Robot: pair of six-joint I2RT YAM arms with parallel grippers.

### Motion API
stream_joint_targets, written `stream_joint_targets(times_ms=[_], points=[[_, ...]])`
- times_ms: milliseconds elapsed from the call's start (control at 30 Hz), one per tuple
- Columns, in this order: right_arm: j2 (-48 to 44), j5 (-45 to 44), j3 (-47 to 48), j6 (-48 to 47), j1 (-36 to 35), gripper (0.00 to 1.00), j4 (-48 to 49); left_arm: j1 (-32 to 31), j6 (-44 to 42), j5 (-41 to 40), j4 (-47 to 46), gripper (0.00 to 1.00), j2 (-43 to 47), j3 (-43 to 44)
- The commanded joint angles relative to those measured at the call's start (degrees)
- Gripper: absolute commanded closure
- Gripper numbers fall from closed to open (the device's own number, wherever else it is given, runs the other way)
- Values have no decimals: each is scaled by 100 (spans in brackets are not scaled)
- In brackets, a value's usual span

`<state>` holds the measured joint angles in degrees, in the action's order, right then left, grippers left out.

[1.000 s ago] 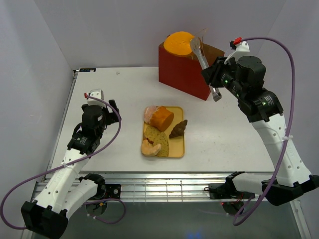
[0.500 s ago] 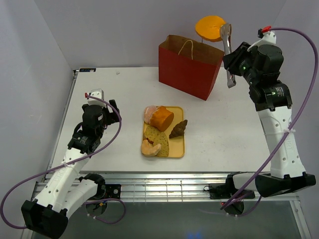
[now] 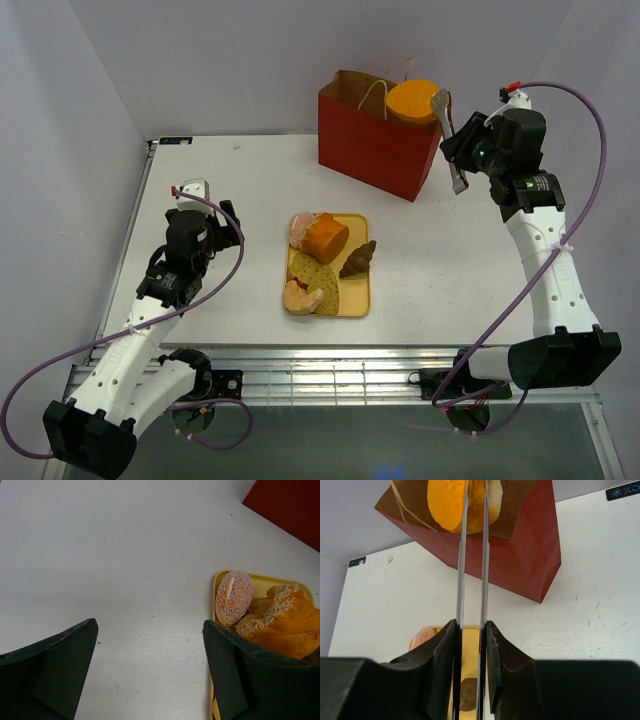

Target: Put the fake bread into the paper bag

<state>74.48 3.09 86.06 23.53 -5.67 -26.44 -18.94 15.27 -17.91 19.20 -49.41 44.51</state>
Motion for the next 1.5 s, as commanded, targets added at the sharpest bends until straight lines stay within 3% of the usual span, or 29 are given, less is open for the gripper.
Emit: stream_joint_targets(times_ms=[0,467,900,1200,1467], points=[[-39,359,-36,-103,13,92,850,-31,-50,77,-92,4,1,31],[304,482,-55,-77,13,92,1070,-22,-50,139,-101,4,-25,31],[585,613,156,-85,40,62,1018,-22,-50,156,-92,4,-34,40],[568,605,236,-173,119,52,860,-31,-50,139,-92,4,-34,22],[524,587,288,-199,172,52,798,-22,-68,130,-92,4,-43,22]])
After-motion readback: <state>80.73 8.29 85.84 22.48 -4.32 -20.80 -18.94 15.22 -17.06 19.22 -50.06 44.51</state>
